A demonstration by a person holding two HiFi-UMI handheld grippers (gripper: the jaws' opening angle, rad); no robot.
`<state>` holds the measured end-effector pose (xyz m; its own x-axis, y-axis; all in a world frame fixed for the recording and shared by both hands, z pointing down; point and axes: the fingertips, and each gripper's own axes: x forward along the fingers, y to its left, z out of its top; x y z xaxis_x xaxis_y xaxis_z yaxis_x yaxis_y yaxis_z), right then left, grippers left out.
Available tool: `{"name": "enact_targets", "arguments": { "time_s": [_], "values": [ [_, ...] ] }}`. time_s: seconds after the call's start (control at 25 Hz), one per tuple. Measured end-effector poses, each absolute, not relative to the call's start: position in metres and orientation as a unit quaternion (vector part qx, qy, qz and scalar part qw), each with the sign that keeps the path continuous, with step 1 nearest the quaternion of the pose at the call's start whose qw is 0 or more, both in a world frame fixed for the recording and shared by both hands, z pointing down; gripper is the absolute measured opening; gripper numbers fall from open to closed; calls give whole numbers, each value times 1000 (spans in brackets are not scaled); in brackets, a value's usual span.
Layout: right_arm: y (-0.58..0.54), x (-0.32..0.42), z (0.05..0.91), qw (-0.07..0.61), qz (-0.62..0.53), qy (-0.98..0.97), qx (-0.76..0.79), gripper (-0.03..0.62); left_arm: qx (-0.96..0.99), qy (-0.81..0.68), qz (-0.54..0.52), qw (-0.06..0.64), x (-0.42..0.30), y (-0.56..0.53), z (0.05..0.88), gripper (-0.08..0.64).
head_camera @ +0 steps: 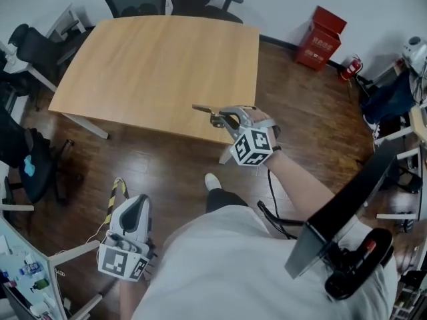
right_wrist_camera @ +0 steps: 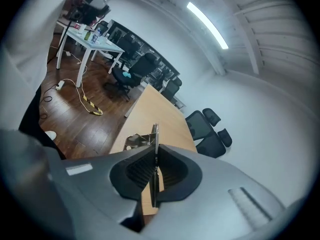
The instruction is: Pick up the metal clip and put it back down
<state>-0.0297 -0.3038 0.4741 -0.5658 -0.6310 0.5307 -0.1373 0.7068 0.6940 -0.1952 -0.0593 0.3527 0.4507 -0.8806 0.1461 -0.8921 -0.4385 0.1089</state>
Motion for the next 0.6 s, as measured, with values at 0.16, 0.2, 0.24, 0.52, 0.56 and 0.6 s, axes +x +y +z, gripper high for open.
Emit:
{"name": "enact_targets", "arguments": {
  "time_s": [0.16, 0.2, 0.24, 0.52, 0.56, 0.6],
  "values": [
    [-359, -15, 517, 423, -296, -825, 230, 5, 844, -525, 46, 103, -181, -96, 350, 6],
    [-372, -12, 528, 429, -294, -823, 228, 5, 843, -525, 49, 106, -178, -105, 349, 6],
    [-384, -9, 539, 435, -294, -820, 226, 5, 843, -525, 52, 110, -175, -115, 348, 6],
    [-418, 11, 599, 461, -286, -814, 207, 5, 838, -523, 63, 141, -151, -159, 340, 6],
    [-418, 11, 602, 459, -286, -815, 207, 5, 837, -523, 68, 144, -150, -162, 341, 6],
    [-417, 10, 605, 458, -285, -816, 207, 5, 836, -524, 73, 148, -150, -164, 342, 6]
  ]
}}
